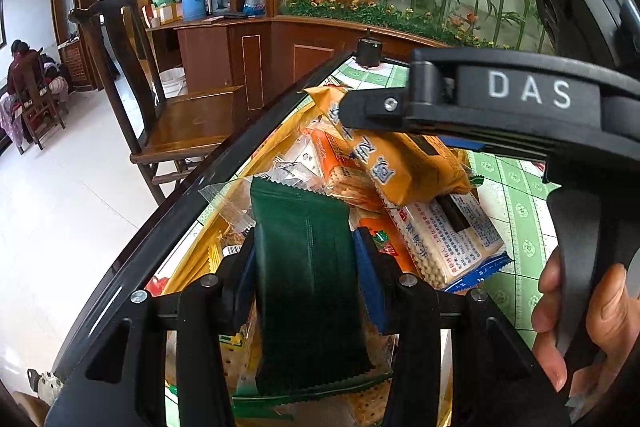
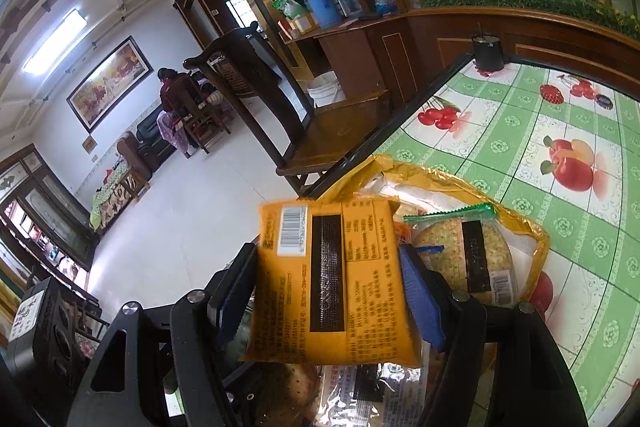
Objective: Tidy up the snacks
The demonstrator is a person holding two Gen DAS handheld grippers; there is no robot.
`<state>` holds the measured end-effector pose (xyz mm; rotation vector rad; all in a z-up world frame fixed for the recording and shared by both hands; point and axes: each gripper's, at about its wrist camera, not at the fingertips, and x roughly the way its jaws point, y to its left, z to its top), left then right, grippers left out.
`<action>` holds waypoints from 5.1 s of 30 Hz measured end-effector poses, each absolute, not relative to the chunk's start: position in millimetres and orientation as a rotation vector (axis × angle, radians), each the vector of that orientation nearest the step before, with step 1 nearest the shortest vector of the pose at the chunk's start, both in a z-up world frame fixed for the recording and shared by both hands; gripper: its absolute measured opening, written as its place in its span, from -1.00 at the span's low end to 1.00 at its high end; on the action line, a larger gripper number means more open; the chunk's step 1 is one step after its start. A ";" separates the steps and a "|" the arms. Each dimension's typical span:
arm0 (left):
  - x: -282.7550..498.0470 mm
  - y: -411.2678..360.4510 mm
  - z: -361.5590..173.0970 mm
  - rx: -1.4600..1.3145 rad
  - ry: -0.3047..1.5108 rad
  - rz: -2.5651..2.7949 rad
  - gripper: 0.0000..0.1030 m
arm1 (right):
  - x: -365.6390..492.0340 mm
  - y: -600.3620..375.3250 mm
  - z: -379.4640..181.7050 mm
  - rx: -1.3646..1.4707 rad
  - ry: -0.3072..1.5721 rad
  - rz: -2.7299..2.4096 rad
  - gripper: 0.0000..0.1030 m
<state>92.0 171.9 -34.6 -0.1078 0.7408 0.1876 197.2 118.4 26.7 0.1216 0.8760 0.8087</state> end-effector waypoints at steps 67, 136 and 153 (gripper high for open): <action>63.3 141.3 -3.8 -0.043 0.683 0.285 0.62 | 119.5 -71.9 9.2 0.361 0.778 0.590 0.76; -63.5 122.9 77.6 -0.032 0.366 0.365 1.00 | 69.9 -52.8 -3.8 0.237 0.806 0.671 0.97; -59.1 116.6 78.3 -0.017 0.371 0.323 1.00 | 71.2 -50.9 -8.9 0.231 0.812 0.670 0.97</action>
